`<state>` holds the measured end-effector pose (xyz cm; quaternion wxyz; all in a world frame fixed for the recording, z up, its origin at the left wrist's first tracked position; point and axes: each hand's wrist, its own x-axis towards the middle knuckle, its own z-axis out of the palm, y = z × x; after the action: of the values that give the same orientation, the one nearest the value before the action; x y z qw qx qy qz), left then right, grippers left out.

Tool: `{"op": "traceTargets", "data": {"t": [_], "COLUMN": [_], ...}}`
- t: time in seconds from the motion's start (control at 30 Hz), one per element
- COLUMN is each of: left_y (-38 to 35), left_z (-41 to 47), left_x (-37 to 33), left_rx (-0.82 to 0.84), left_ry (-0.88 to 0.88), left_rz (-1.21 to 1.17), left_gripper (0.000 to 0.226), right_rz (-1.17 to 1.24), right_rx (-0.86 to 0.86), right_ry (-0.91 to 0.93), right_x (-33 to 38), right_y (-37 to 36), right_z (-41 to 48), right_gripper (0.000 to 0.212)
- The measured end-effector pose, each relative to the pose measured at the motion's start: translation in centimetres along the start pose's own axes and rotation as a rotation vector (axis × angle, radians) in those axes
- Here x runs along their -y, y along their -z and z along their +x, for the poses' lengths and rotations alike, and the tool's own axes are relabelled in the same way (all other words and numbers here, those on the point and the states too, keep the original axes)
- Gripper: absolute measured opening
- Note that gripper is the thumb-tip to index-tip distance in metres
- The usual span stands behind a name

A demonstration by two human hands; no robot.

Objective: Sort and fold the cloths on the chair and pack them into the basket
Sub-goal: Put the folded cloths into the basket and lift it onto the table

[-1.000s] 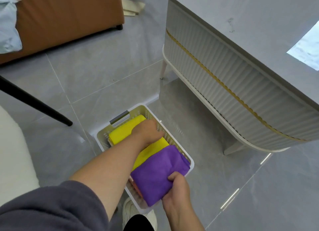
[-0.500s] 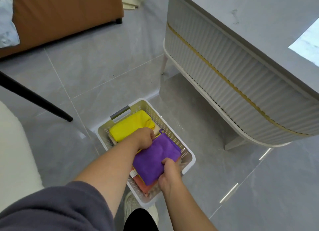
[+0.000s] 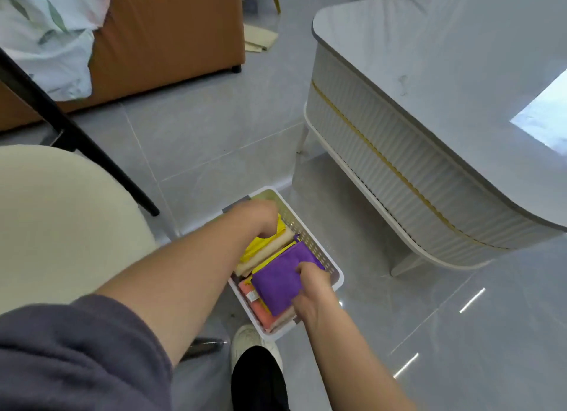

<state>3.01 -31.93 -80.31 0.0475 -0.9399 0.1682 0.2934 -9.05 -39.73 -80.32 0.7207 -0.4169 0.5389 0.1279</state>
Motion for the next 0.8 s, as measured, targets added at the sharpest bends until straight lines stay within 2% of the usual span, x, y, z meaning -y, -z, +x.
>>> {"op": "traceTargets", "data": {"t": [0.1,0.27,0.37,0.47,0.53,0.57,0.67,0.73,0.8], "left_y": [3.8,6.2,5.1,2.3,0.0,-1.0,-2.8,-2.9,-2.7], "left_z": [-5.6,-18.2,-25.5,-31.1,-34.0,-35.2,-37.7,-38.2,-37.8], "left_x": [2.4,8.9,14.2,19.8,23.4,25.1,29.5,32.0,34.3], "left_rx": [-0.250,-0.561,-0.680,-0.796,-0.860,-0.894,-0.973,-0.953,-0.857], "left_ry": [0.012,0.060,0.183,0.339,0.475,0.538,0.682,0.744,0.770], "left_rz": [-0.210,-0.393,-0.453,-0.474,-0.481,-0.482,-0.492,-0.526,-0.557], "left_gripper": [0.030,0.018,0.016,0.016,0.019,0.021,0.030,0.033,0.034], "right_rz": [-0.188,-0.437,-0.556,-0.737,-0.830,-0.858,-0.905,-0.865,-0.797], "right_rx": [0.121,0.352,0.479,0.518,0.505,0.530,0.680,0.721,0.745], "right_ry": [0.119,0.461,0.619,0.698,0.799,0.823,0.715,0.608,0.495], "right_x": [0.5,-0.7,-2.5,-5.8,-8.3,-9.7,-13.8,-15.9,-17.2], "right_y": [-1.2,-4.5,-7.2,-10.8,-13.5,-15.0,-19.2,-21.4,-23.1], "right_z": [-3.8,-11.0,-15.6,-19.8,-22.1,-23.2,-25.8,-27.0,-27.3], "right_gripper": [0.021,0.016,0.030,0.026,0.042,0.042,0.019,0.017,0.018]}}
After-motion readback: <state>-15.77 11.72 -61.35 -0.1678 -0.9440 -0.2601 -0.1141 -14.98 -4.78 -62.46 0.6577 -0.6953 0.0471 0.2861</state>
